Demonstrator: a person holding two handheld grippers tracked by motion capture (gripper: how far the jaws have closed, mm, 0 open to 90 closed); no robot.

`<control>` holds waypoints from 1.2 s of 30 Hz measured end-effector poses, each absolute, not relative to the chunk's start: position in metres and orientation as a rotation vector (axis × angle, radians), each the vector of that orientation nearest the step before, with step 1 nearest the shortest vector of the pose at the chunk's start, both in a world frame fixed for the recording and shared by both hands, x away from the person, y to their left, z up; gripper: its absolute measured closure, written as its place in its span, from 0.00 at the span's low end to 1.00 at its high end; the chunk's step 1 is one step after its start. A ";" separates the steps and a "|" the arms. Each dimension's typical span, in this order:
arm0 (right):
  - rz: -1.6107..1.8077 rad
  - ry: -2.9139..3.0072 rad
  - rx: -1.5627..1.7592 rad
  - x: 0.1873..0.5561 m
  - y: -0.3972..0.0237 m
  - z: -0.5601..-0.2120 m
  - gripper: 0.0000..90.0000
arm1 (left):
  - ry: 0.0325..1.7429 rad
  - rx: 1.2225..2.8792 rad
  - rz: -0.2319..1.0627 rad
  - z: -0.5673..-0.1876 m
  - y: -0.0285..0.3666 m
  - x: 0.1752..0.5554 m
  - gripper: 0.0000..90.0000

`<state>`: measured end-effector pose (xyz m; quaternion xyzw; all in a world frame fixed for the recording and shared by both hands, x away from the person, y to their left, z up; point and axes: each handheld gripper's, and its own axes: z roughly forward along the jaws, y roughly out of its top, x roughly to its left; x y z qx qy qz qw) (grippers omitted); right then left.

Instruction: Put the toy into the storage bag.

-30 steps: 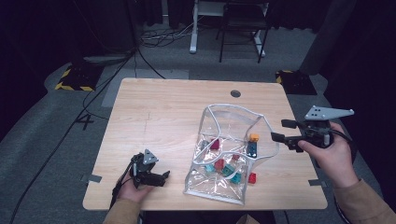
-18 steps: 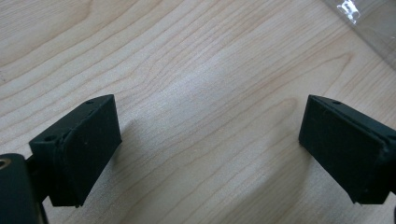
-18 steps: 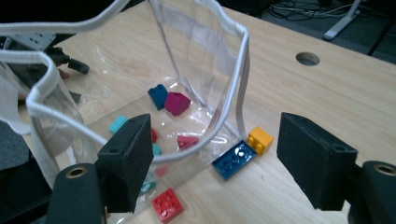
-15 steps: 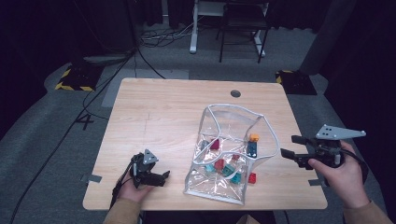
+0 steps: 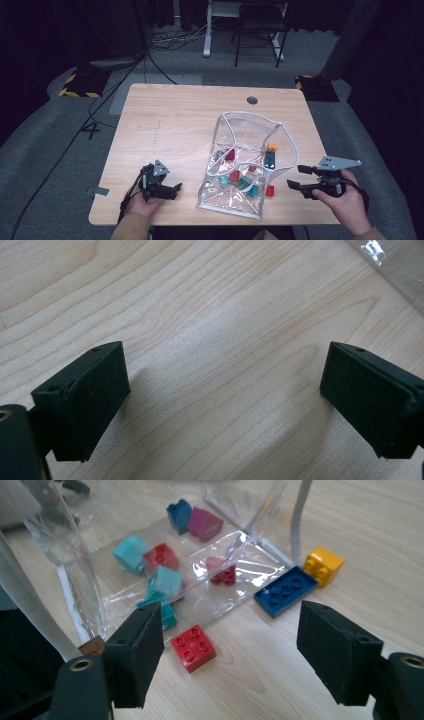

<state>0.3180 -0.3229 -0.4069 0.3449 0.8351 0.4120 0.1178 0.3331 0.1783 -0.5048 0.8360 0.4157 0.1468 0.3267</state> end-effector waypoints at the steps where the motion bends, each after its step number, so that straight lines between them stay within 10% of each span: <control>1: 1.208 2.448 1.005 0.318 -0.321 -0.411 0.31 | 1.089 2.190 0.385 -0.505 0.178 0.333 0.06; 36: 1.045 2.606 0.787 0.325 -0.276 -0.492 0.58 | 1.089 2.190 0.385 -0.505 0.178 0.333 0.06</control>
